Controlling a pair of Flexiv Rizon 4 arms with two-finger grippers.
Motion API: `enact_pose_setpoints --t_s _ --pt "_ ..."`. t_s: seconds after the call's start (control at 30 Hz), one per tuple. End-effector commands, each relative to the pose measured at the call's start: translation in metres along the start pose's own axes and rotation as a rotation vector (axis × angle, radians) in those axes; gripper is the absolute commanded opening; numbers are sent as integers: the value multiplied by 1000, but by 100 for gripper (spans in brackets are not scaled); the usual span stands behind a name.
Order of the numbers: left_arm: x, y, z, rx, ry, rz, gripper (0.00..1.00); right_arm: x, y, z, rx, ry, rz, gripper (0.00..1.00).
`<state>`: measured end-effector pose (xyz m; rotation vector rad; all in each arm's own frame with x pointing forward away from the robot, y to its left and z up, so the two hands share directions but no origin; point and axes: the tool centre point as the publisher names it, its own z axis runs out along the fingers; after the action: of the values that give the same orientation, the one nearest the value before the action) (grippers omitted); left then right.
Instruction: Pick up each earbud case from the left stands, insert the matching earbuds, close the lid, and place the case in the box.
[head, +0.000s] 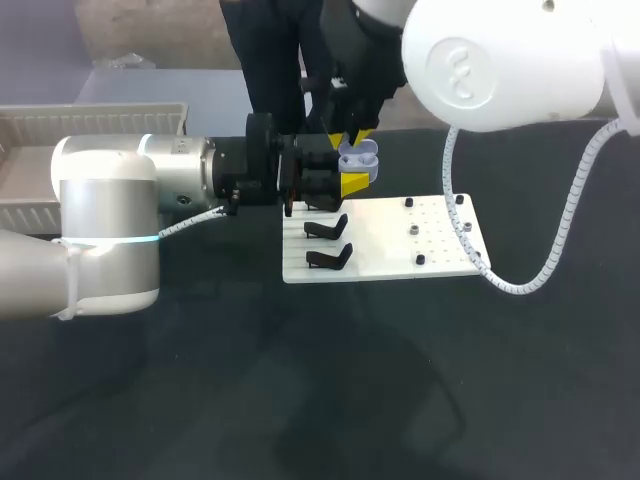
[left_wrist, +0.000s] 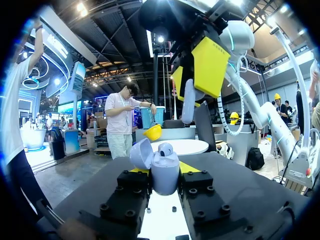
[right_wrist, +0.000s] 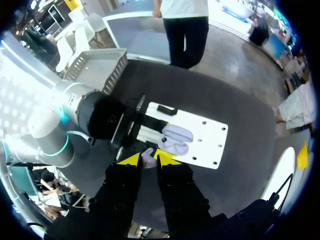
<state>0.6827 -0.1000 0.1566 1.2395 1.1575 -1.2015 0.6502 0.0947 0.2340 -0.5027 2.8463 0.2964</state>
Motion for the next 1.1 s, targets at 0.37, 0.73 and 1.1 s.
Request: enact_pose_setpoints --t_s 0.37,0.73,1.1 --pt "1 -1 0 -4 -4 4 0 3 -1 0 -1 -9 1 0" --pt "1 -1 0 -4 -4 4 0 5 -2 1 3 6 -10 0" --pt "1 -1 0 -4 -4 4 0 6 -15 10 36 33 -22 0"
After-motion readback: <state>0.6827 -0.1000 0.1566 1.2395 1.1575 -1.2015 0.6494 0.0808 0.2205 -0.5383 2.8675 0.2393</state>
